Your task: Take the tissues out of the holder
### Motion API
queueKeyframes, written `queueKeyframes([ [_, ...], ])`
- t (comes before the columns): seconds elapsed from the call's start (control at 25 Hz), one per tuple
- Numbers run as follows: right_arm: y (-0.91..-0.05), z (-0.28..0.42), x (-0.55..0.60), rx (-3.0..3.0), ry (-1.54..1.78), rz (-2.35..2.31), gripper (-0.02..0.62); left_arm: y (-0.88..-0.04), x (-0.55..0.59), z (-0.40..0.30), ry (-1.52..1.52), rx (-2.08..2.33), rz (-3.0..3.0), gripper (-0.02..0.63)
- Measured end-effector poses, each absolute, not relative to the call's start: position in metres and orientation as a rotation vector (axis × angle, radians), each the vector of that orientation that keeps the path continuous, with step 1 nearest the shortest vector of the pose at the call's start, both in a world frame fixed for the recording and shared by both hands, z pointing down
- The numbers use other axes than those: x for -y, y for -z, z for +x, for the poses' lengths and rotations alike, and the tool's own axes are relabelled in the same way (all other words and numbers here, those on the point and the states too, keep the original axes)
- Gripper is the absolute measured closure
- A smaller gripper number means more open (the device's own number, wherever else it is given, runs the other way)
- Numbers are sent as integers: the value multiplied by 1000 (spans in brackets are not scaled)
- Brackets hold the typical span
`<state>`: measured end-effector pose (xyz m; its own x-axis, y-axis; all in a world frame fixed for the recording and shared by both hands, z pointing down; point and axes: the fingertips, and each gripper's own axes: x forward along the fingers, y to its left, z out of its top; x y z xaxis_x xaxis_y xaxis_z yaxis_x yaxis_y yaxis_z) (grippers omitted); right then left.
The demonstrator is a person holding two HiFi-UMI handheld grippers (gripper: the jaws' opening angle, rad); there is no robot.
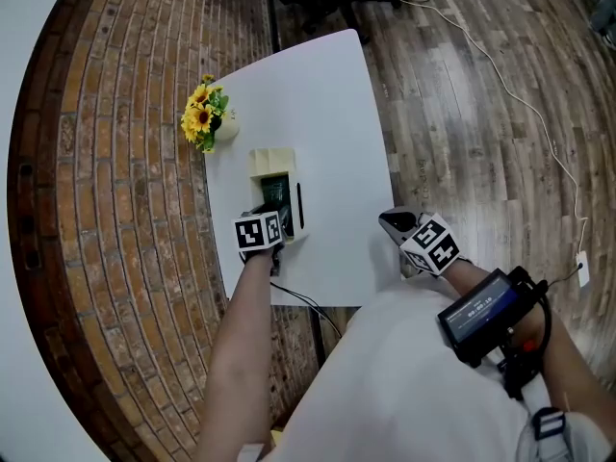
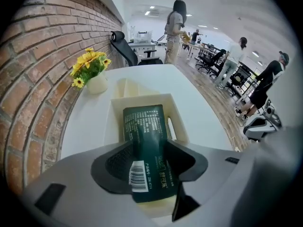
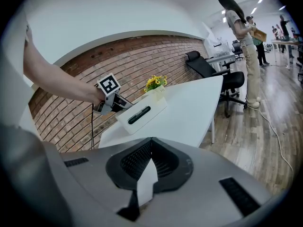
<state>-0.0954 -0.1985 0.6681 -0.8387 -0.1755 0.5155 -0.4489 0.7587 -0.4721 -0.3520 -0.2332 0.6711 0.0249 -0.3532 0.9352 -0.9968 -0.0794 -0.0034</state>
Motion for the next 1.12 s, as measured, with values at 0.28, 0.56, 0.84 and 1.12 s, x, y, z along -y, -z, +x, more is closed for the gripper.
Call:
queueKeyframes([
  [0.28,-664,-92,197,2505,-813,467,589,-654,225,-351,-1026,1489,1575,394],
  [0.56,-660,-101,187,2520,-809,438,589,-614,225,-358,-873,1601,1607,394],
  [0.84,-651,-111,181,2549,-786,422,589,-575,216,-370,-813,1713,1668,399],
  [1.12,-646,-105,175,2544,-770,421,589,-544,207,-362,-750,1780,1767,402],
])
